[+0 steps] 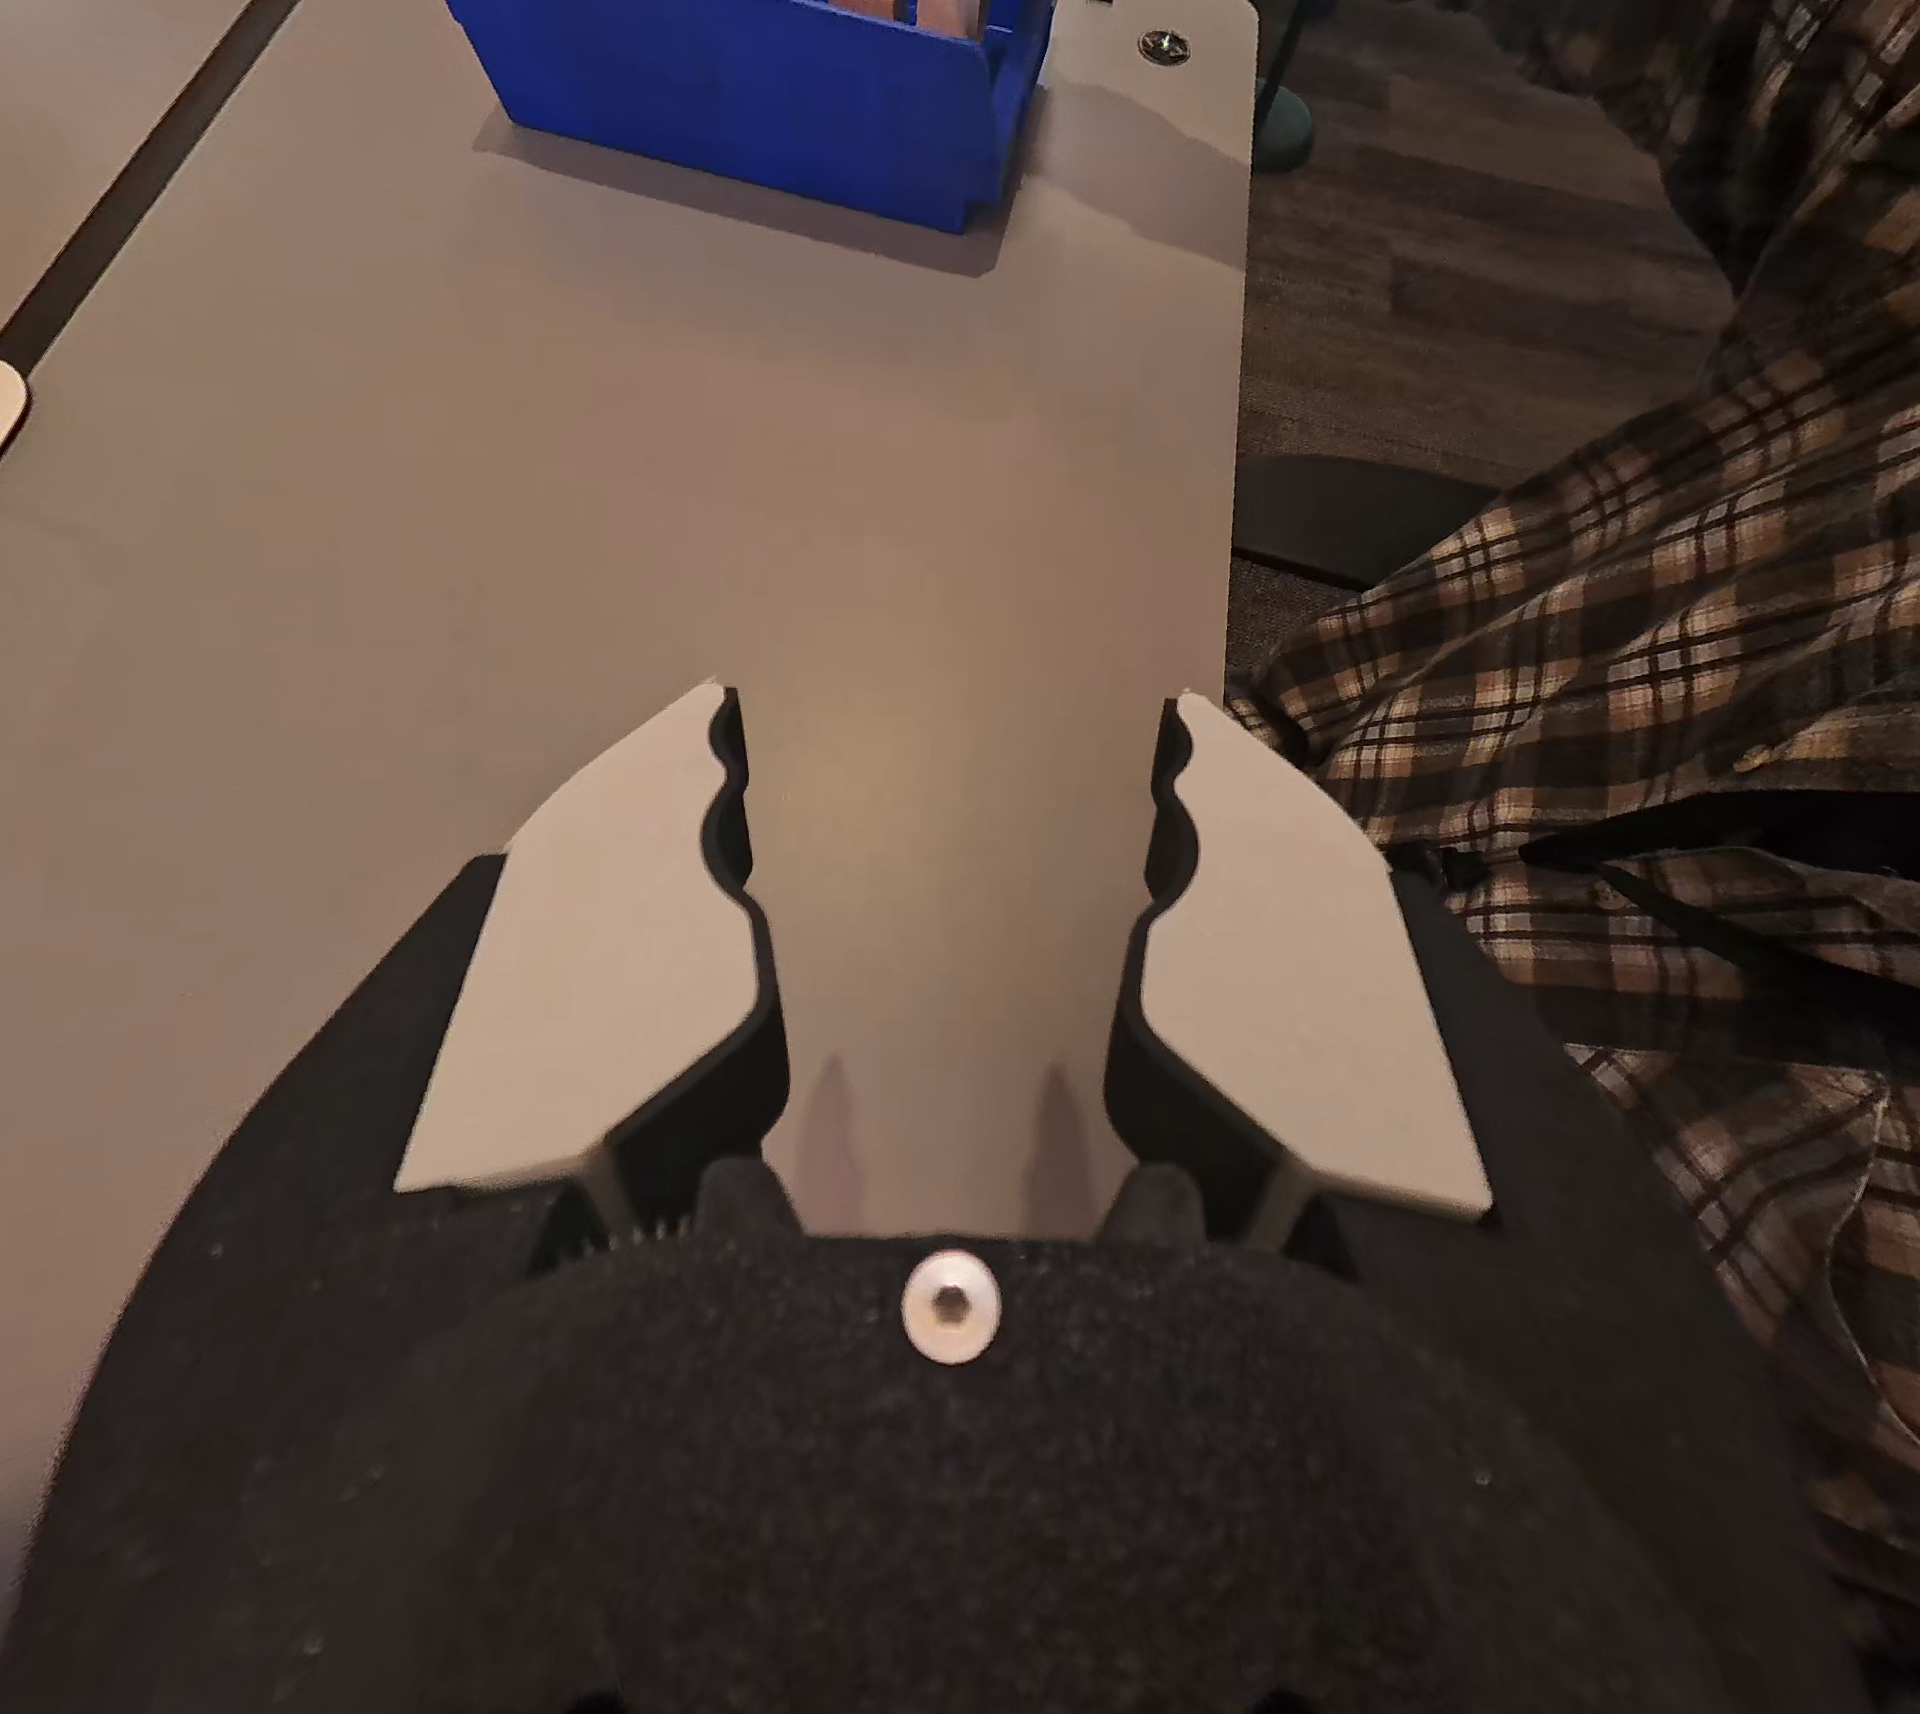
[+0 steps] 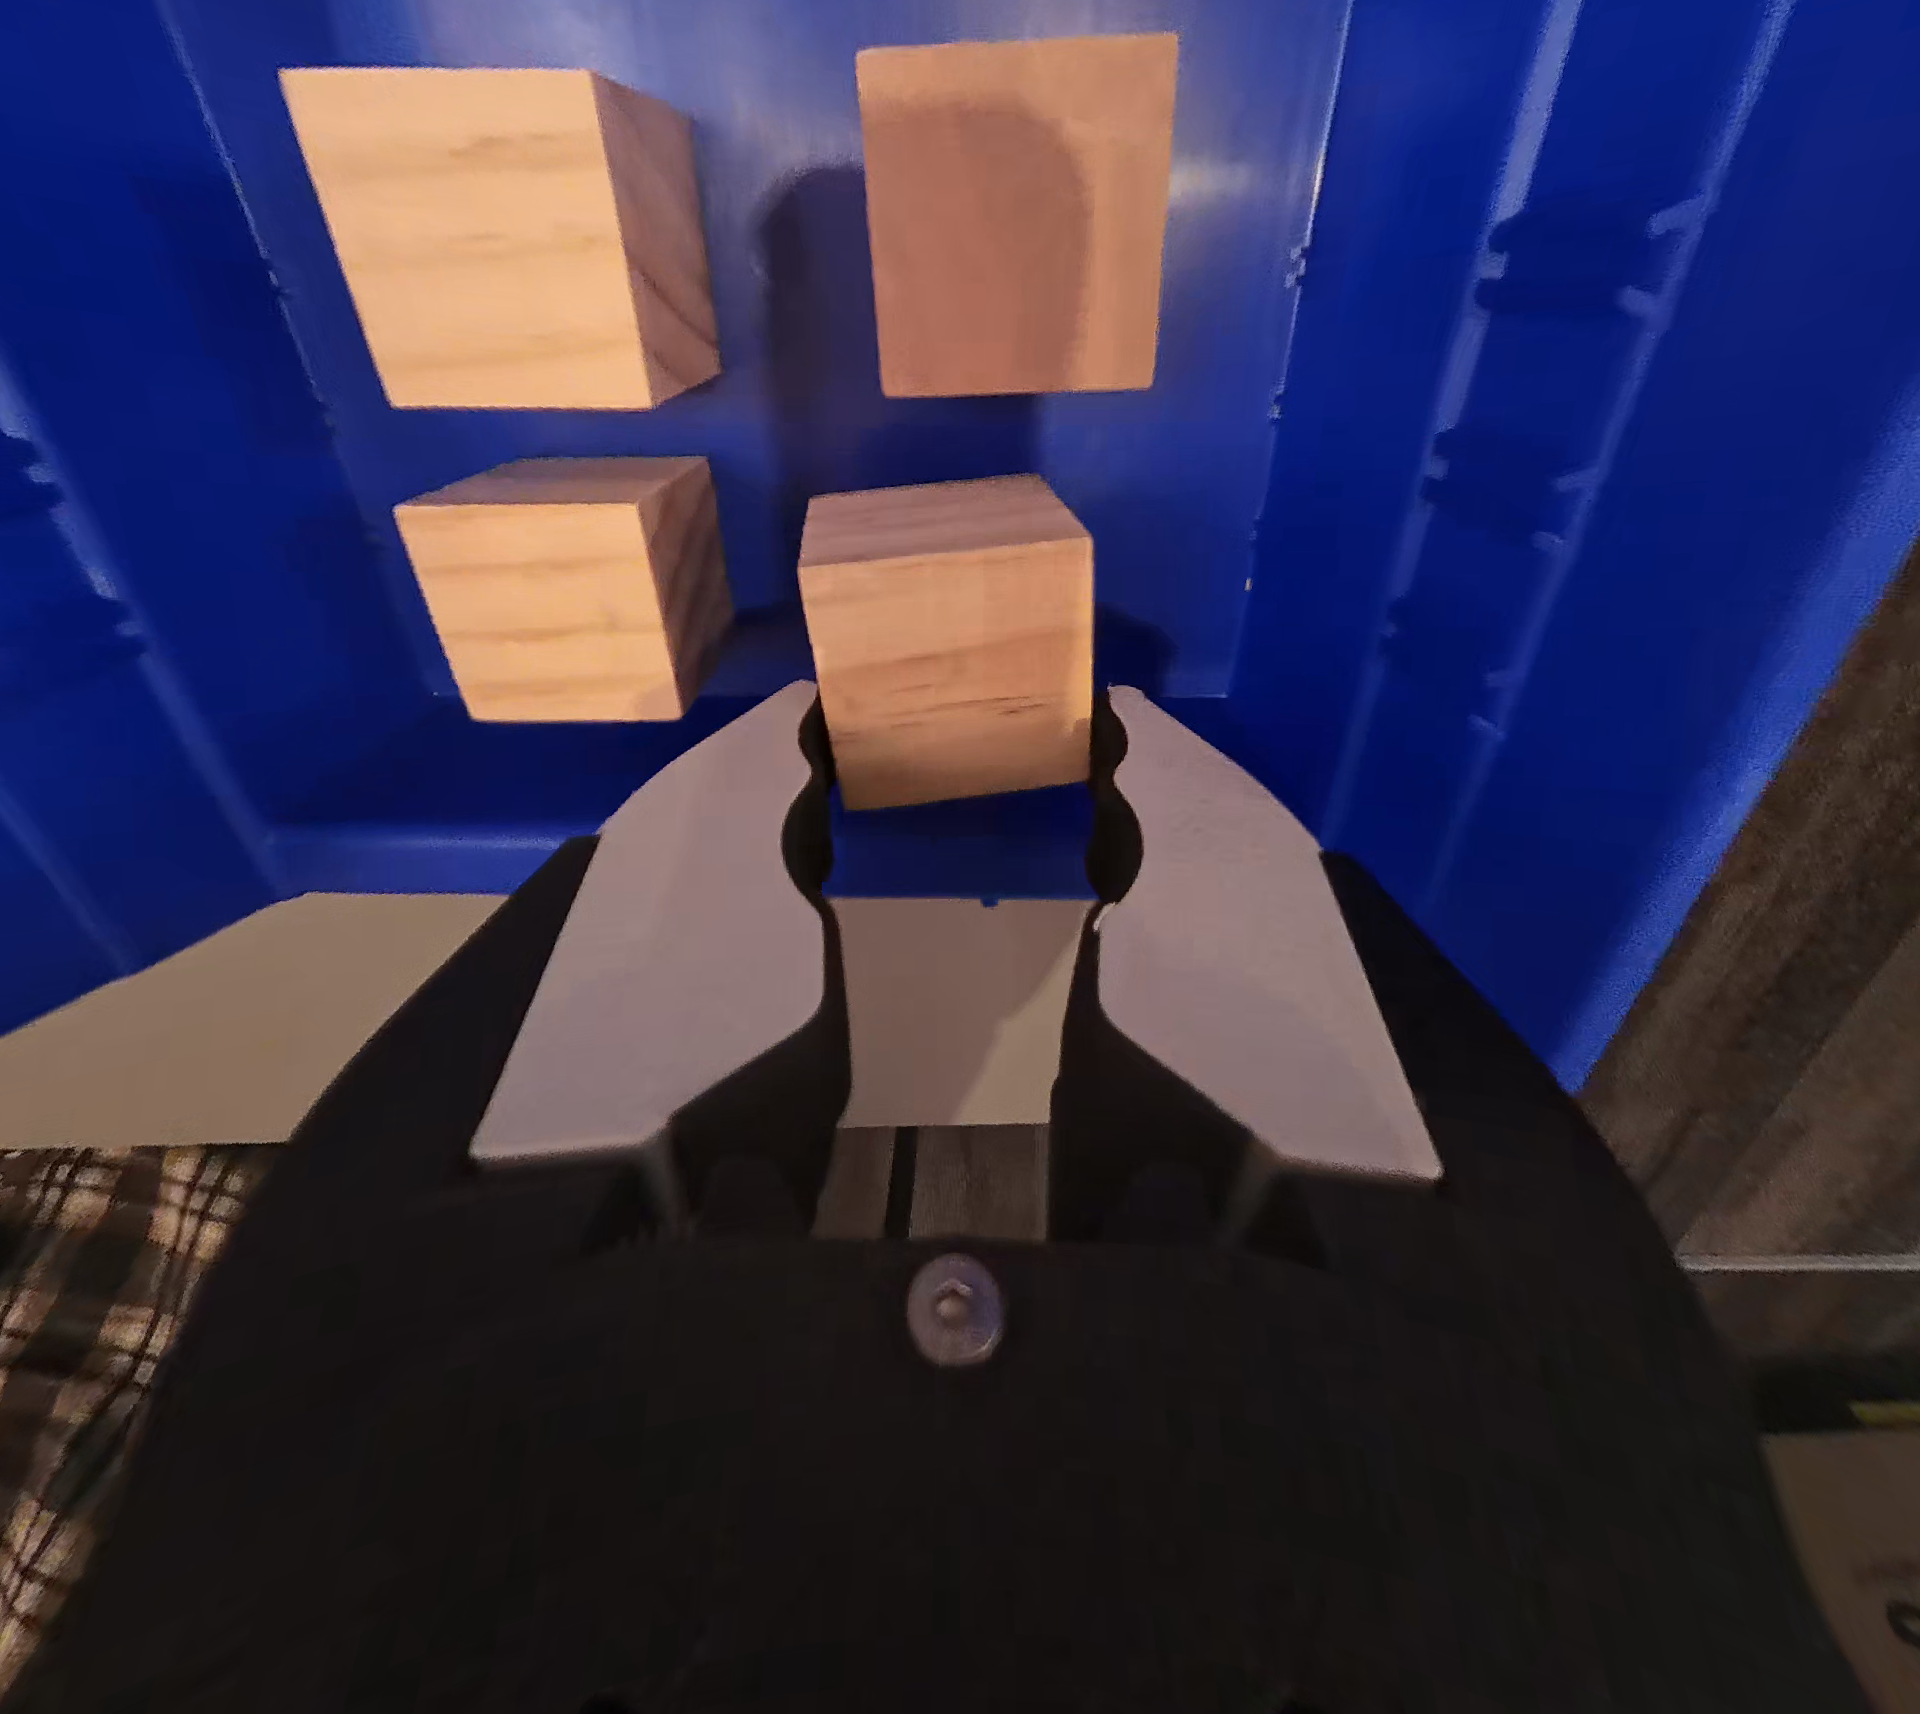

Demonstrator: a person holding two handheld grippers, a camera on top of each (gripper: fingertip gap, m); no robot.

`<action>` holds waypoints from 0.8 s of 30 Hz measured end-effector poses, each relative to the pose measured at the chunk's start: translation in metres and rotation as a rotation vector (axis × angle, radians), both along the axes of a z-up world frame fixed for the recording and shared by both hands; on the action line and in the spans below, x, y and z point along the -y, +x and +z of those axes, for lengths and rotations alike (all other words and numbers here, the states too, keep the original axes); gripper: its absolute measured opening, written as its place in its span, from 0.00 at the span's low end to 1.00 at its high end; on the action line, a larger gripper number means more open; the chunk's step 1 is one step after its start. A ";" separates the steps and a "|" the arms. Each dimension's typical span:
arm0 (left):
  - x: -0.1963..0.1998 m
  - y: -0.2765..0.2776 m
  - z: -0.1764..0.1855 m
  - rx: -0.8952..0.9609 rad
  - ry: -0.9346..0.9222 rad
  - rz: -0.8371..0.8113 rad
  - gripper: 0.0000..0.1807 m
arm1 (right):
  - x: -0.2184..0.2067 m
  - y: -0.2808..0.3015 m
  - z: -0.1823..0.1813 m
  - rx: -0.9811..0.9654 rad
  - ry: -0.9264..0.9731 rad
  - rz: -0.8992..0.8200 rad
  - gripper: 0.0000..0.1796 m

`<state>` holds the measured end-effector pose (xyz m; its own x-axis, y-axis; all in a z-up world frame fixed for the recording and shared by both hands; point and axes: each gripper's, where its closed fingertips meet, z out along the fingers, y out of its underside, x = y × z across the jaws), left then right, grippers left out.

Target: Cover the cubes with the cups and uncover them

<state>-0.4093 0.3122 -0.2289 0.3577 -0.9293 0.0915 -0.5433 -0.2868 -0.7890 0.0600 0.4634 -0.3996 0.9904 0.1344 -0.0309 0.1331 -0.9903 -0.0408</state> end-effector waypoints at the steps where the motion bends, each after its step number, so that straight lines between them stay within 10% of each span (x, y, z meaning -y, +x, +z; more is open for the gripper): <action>1: 0.000 -0.001 -0.001 -0.005 0.002 0.002 0.41 | 0.000 0.000 -0.002 -0.003 -0.007 -0.003 0.26; 24: -0.003 -0.008 -0.002 -0.013 -0.004 0.022 0.41 | -0.005 0.005 -0.018 0.033 -0.061 -0.076 0.31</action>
<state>-0.4172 0.3148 -0.2313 0.3789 -0.9211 0.0899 -0.5473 -0.3013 -0.7808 0.0650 0.4686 -0.4181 0.9983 0.0574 -0.0041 0.0575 -0.9981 0.0228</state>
